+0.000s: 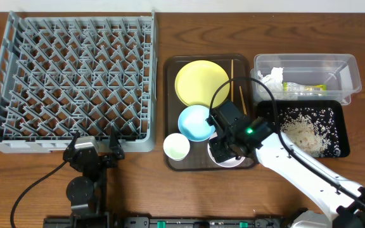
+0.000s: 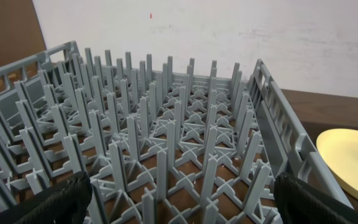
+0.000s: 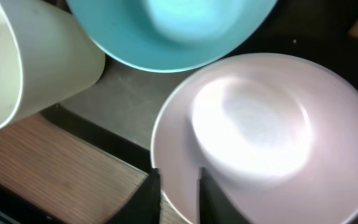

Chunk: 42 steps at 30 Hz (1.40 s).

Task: Sort waste into correct bins and load items into the dishwasher
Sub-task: 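Bring the pink bowl back and set it on the brown tray, then grasp the white cup with the right gripper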

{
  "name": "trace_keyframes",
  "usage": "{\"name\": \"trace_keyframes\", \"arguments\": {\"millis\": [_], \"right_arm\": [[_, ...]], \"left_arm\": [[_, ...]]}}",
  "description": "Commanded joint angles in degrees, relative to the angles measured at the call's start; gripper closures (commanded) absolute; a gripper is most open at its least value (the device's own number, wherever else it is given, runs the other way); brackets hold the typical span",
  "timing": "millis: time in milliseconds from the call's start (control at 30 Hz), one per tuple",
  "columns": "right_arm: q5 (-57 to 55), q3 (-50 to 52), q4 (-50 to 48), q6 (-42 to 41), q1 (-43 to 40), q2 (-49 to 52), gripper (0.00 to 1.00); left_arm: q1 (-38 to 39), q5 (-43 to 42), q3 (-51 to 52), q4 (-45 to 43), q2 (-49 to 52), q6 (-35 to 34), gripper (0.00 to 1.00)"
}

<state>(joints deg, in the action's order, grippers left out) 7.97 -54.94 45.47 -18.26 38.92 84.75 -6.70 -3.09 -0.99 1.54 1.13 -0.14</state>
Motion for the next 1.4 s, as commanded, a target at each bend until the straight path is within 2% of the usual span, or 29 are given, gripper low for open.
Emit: {"name": "trace_keyframes", "arguments": {"millis": [0,233,367,467,700,867,1067,1367], "right_arm": [[-0.44,0.26,-0.04,-0.11,0.37,1.73,0.66],[0.35,-4.5,-0.04,1.75,0.28,1.55,0.67],[2.67,-13.4,-0.92,2.27,-0.07,1.11,0.59],[2.97,-17.92,-3.43,1.62,-0.07,1.14,0.57],[5.86,-18.1,-7.21,-2.73,1.2,7.67,0.59],[13.75,-18.21,-4.0,-1.25,2.78,15.32,0.6],[14.16,-18.23,0.02,-0.33,4.09,19.96,0.6],[14.14,-18.25,0.0,-0.35,4.39,20.26,0.83]], "left_arm": [[-0.24,-0.37,0.76,2.27,-0.13,0.33,0.06],[-0.24,-0.37,0.76,2.27,-0.13,0.33,0.06],[-0.24,-0.35,0.76,2.27,-0.13,0.33,0.06],[-0.24,-0.37,0.76,2.27,-0.13,0.33,0.06],[-0.24,-0.37,0.76,2.27,-0.13,0.33,0.06],[-0.24,-0.37,0.76,2.27,-0.13,0.33,0.06],[-0.24,-0.37,0.76,2.27,-0.13,0.33,0.06],[-0.24,-0.37,0.76,2.27,-0.13,0.33,0.06]]}}
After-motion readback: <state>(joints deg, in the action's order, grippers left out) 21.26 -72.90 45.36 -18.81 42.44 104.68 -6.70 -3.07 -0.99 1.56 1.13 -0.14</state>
